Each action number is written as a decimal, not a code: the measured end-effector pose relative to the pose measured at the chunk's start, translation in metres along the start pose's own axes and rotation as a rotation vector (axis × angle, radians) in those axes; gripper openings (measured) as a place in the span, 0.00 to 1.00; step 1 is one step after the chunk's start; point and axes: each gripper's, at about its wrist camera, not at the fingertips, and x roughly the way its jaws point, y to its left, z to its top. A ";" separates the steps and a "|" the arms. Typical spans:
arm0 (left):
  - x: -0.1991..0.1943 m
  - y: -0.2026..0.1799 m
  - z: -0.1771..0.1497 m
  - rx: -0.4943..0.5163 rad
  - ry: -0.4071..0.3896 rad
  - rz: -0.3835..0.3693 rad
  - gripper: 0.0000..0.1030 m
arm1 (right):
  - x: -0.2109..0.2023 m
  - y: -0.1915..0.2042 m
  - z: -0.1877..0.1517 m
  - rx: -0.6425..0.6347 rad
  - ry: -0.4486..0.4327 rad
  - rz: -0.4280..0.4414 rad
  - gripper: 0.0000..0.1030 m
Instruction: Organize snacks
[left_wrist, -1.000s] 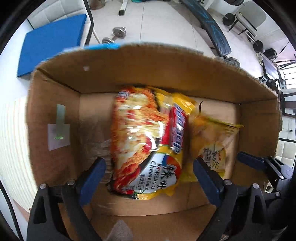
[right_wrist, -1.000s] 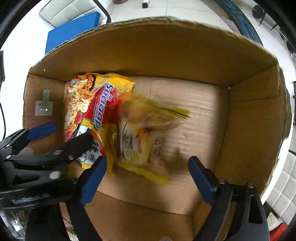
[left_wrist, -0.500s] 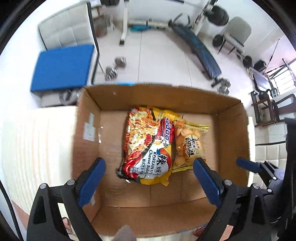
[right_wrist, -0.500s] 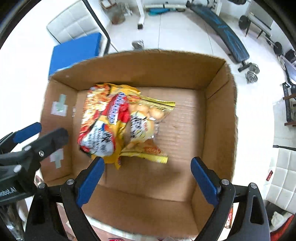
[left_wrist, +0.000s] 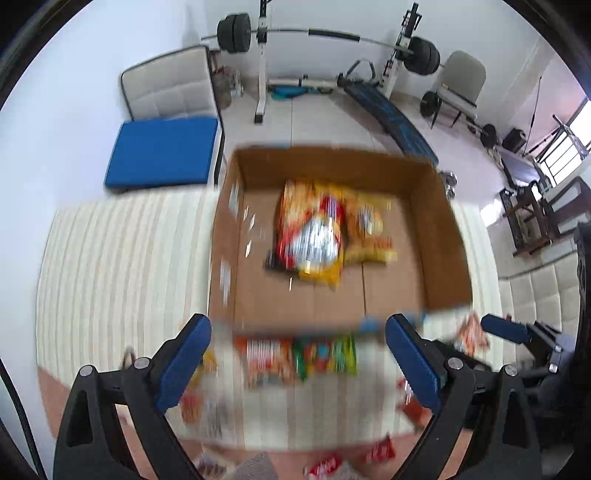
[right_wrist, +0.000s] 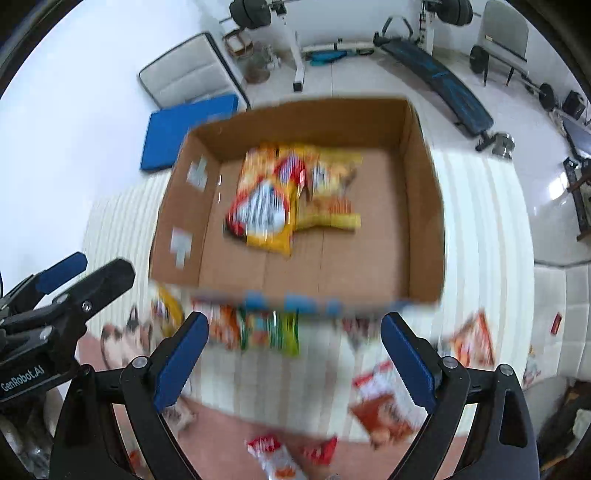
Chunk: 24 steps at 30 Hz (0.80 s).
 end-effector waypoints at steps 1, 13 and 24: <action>0.001 0.003 -0.014 -0.004 0.013 0.006 0.94 | 0.005 -0.004 -0.015 -0.003 0.030 -0.008 0.94; 0.078 0.073 -0.187 0.057 0.326 0.203 0.94 | 0.098 -0.015 -0.118 0.044 0.303 -0.040 0.94; 0.142 0.107 -0.241 0.232 0.527 0.206 0.94 | 0.143 0.040 -0.129 -0.036 0.391 -0.052 0.94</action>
